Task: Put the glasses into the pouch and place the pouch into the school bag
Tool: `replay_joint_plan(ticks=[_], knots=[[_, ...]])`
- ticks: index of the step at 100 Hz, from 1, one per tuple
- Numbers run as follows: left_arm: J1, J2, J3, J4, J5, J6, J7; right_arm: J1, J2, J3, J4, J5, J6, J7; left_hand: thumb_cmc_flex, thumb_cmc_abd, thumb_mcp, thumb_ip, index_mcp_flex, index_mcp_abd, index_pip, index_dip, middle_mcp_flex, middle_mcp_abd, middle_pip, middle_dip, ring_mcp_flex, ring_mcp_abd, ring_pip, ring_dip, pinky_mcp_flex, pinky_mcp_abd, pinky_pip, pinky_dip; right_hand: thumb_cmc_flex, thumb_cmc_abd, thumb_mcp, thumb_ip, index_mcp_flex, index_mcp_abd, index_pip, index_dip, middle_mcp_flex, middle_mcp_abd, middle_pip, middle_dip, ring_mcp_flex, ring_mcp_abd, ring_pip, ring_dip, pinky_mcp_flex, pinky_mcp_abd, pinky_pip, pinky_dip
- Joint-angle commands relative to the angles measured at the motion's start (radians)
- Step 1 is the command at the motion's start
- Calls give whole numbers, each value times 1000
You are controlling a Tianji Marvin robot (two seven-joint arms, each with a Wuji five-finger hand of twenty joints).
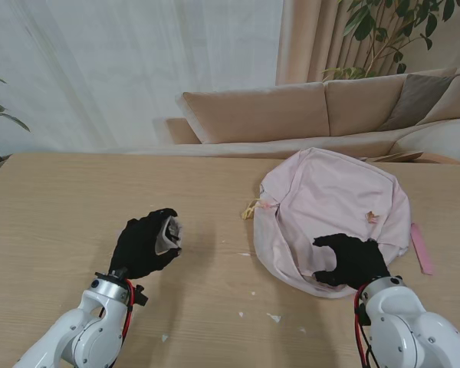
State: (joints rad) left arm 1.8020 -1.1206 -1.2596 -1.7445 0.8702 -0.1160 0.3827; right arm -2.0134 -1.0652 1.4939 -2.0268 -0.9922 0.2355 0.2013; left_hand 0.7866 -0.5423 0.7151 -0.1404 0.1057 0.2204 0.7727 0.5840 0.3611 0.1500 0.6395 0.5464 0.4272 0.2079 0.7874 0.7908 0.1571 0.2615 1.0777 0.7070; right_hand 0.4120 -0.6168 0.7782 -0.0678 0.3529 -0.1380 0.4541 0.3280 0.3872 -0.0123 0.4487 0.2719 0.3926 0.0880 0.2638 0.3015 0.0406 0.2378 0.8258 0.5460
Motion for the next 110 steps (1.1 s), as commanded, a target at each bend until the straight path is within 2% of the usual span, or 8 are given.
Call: replay_joint_plan(ticks=[1, 28, 41, 46, 53, 65, 76, 110], knots=[[1, -4, 5, -8, 4, -1, -15, -5, 1, -8, 16, -4, -3, 12, 67, 78, 98, 58, 18, -45, 55, -8, -38, 5, -20, -9, -16, -17, 13, 27, -2, -3, 47, 34, -33, -5, -20, -22, 4, 12, -18, -5, 17, -10, 8, -9, 16, -19, -1, -6, -4, -10, -8, 11], [-2, -4, 8, -8, 3, -1, -18, 38, 7, -58, 66, 9, 1, 28, 67, 78, 99, 58, 18, -45, 55, -8, -39, 6, -20, -9, -15, -17, 14, 27, 1, -3, 48, 35, 0, -29, 68, -3, 71, 25, 21, 16, 107, 4, 58, 15, 99, -6, 45, 19, 47, 5, 44, 39], [-4, -3, 7, -8, 5, -2, -20, 65, 6, -87, 95, -1, 20, 6, 69, 78, 99, 58, 18, -44, 53, -8, -39, 7, -20, -9, -15, -18, 14, 27, 3, -4, 49, 35, 106, 28, 176, 6, 276, -10, 133, 61, 246, 17, 104, 33, 200, 13, 101, 44, 110, 19, 114, 58], [-4, -4, 7, -8, 3, -2, -20, 75, 4, -94, 103, 2, 29, -8, 69, 77, 100, 58, 18, -44, 53, -8, -38, 6, -19, -9, -15, -17, 15, 28, 5, -4, 52, 36, 208, 35, 146, -74, 333, -63, 364, -115, 315, 17, 102, 38, 239, 19, 123, 52, 135, 26, 158, 45], [-4, -4, 7, -8, 3, -4, -21, 89, 1, -104, 114, 27, 37, -32, 69, 78, 100, 58, 18, -44, 53, -8, -39, 6, -20, -9, -14, -18, 16, 28, 10, -5, 57, 38, 276, 85, 140, -82, 488, -103, 512, -147, 422, 14, 109, 36, 301, 25, 144, 54, 172, 33, 188, 41], [-6, -4, 5, -6, 1, -5, -19, 108, 0, -110, 115, 67, 29, -28, 69, 78, 100, 58, 18, -44, 53, -8, -39, 7, -19, -9, -15, -17, 16, 28, 13, -7, 68, 42, 310, 124, 123, -87, 497, -100, 542, 0, 634, 48, 97, 32, 529, 49, 245, 81, 344, 38, 341, 46], [-5, -5, 3, -6, 0, -6, -16, 131, -1, -131, 109, 130, 29, -25, 69, 78, 99, 58, 18, -44, 53, -9, -37, 7, -18, -9, -15, -17, 17, 29, 13, -5, 71, 43, 330, 136, 119, -83, 489, -88, 539, 92, 744, 102, 253, 88, 727, 85, 470, 174, 530, 85, 575, 111], [-5, -8, -25, 0, -14, -16, -12, 296, 2, -289, 118, 280, 59, 25, 70, 79, 99, 58, 18, -44, 53, -9, -38, 8, -18, -9, -14, -16, 18, 29, 13, -6, 73, 43, 349, 104, 159, -91, 512, -31, 543, 113, 829, 145, 360, 152, 904, 73, 597, 196, 731, 119, 724, 117]])
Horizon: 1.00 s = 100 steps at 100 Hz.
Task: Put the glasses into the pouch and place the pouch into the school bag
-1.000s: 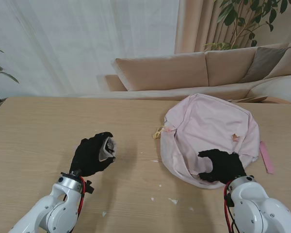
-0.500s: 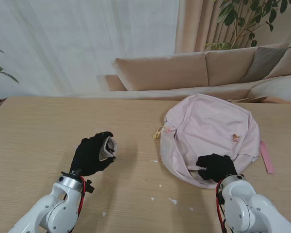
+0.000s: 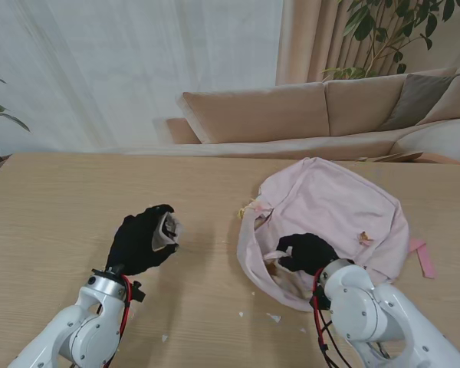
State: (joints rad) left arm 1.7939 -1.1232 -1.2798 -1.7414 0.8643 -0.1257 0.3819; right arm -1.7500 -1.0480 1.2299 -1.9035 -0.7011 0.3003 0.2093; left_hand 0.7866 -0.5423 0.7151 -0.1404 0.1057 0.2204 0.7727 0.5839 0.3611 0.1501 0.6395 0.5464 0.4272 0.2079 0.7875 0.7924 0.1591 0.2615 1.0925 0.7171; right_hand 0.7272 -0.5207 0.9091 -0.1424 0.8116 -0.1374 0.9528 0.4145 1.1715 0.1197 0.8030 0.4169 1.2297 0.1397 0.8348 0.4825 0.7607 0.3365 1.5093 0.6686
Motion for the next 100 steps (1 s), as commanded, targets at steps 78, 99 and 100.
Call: replay_joint_plan(ticks=[78, 99, 100], knots=[[62, -10, -99, -37, -22, -40, -5, 454, -75, -483, 243, 224, -87, -68, 76, 81, 90, 59, 18, -41, 53, -8, -40, 10, -21, -10, -17, -14, 17, 27, 9, -4, 58, 31, 17, 25, 16, 7, 44, -119, 42, 103, -1, -31, 6, 20, -26, 23, 18, 35, -101, 10, 9, -6], [59, -10, -96, -40, -23, -37, -6, 480, -82, -543, 261, 232, -132, -75, 76, 81, 88, 59, 18, -41, 53, -7, -40, 12, -22, -10, -16, -12, 17, 27, 8, -4, 58, 31, 15, 25, 15, 8, 41, -121, 40, 106, -1, -35, 6, 20, -27, 22, 21, 36, -101, 10, 8, -3], [58, -10, -95, -41, -23, -37, -6, 481, -82, -544, 261, 232, -134, -75, 77, 81, 88, 59, 18, -41, 53, -7, -40, 11, -22, -10, -17, -12, 17, 27, 8, -4, 58, 31, 15, 26, 15, 8, 41, -121, 40, 106, -1, -35, 6, 20, -27, 21, 21, 36, -101, 10, 7, -3]])
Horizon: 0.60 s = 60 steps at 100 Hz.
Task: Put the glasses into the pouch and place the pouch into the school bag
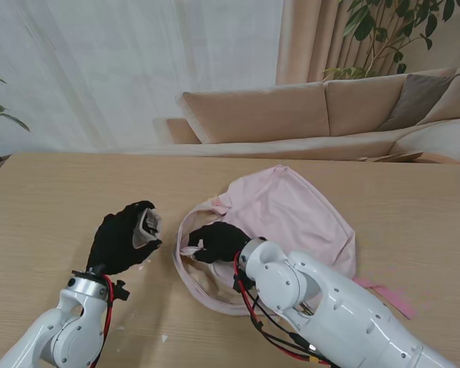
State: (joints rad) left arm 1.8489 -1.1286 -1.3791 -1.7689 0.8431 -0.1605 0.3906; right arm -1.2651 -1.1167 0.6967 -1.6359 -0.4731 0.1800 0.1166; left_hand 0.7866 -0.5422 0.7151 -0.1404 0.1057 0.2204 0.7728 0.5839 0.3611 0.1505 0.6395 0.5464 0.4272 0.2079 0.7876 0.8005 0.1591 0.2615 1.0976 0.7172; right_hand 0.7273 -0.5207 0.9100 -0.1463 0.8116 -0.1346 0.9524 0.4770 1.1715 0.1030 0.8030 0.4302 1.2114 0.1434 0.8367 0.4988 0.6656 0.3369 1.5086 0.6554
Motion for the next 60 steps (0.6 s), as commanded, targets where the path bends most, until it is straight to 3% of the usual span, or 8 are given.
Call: replay_joint_plan(ticks=[1, 23, 60], knots=[[3, -5, 5, -13, -2, -2, -15, -4, -13, -12, -7, 5, -16, 17, 76, 83, 88, 59, 18, -41, 53, -7, -40, 10, -22, -10, -17, -13, 17, 19, 8, -4, 53, 31, 14, 25, 14, 11, 41, -123, 40, 43, -1, -19, 6, 7, -9, 18, 20, 20, -6, 10, 8, 10], [0, -4, 9, -19, -3, -2, -25, -39, -9, 29, -43, -16, -8, 6, 75, 83, 86, 59, 18, -41, 53, -7, -40, 10, -22, -11, -17, -13, 16, 19, 8, -4, 52, 31, 12, 22, 18, 13, 40, -114, 31, 35, 5, -18, 1, 5, 0, 20, 20, 17, 5, 9, 10, 13], [15, 5, 10, -70, 3, -10, -85, -135, -24, 213, -154, -4, 166, -71, 76, 86, 81, 60, 18, -40, 52, -7, -36, 13, -22, -10, -12, -15, 31, 29, 8, -3, 55, 33, 21, 6, 34, 9, 54, -78, 35, 6, 25, 9, 0, 1, 33, 36, 26, 12, 40, 31, 29, 19]])
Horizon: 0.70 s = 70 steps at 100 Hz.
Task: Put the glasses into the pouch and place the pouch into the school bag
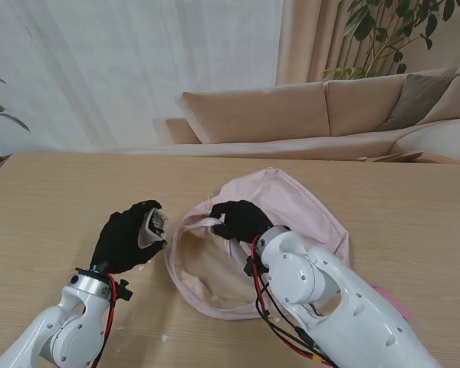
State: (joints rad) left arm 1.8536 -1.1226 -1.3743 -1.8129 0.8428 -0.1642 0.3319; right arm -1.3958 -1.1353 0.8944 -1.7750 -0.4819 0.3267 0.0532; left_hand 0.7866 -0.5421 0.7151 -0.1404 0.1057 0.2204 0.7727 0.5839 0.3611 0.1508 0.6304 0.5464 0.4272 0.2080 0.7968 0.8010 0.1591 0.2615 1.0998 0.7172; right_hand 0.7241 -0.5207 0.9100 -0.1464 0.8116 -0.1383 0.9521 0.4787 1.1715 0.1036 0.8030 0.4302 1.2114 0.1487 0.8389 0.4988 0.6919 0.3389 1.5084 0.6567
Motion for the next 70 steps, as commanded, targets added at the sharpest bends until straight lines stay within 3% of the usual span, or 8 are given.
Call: replay_joint_plan(ticks=[1, 17, 46, 70], knots=[[10, 0, 5, -29, 4, -6, -30, -6, -6, 19, -16, 7, 23, -11, 76, 86, 80, 59, 18, -38, 52, -7, -36, 13, -13, -10, -12, -15, 22, 29, 8, -3, 53, 33, 24, 5, 35, 9, 54, -74, 36, 4, 25, 9, 0, 1, 34, 32, 24, 12, 14, 30, 29, 17], [3, 10, 23, -56, 16, -4, -87, -31, -22, 67, -45, 29, 67, -68, 79, 88, 77, 60, 18, -38, 54, -5, -32, 12, -14, -10, -12, -15, 22, 30, 9, -1, 53, 33, 29, 2, 37, 7, 56, -65, 38, -1, 27, 17, 1, 0, 38, 37, 26, 11, 17, 37, 34, 18], [-57, 34, 86, -102, 66, 3, -216, -56, -19, 89, -62, 30, 64, -67, 89, 93, 71, 61, 16, -42, 76, 14, -18, 11, -15, -11, -9, -16, 19, 30, 13, -3, 55, 35, 31, 5, 34, 5, 57, -65, 40, -3, 25, 18, 2, 0, 39, 40, 28, 10, 19, 40, 38, 17], [-122, 53, 134, -95, 106, -66, -293, -62, -19, 95, -62, 36, 57, -68, 78, 85, 85, 62, 15, -49, 105, 39, 6, 1, -13, -9, 14, -25, 10, 23, 35, -3, 54, 32, 32, 5, 34, 5, 58, -65, 41, -2, 25, 19, 4, 0, 39, 36, 28, 8, 22, 40, 39, 16]])
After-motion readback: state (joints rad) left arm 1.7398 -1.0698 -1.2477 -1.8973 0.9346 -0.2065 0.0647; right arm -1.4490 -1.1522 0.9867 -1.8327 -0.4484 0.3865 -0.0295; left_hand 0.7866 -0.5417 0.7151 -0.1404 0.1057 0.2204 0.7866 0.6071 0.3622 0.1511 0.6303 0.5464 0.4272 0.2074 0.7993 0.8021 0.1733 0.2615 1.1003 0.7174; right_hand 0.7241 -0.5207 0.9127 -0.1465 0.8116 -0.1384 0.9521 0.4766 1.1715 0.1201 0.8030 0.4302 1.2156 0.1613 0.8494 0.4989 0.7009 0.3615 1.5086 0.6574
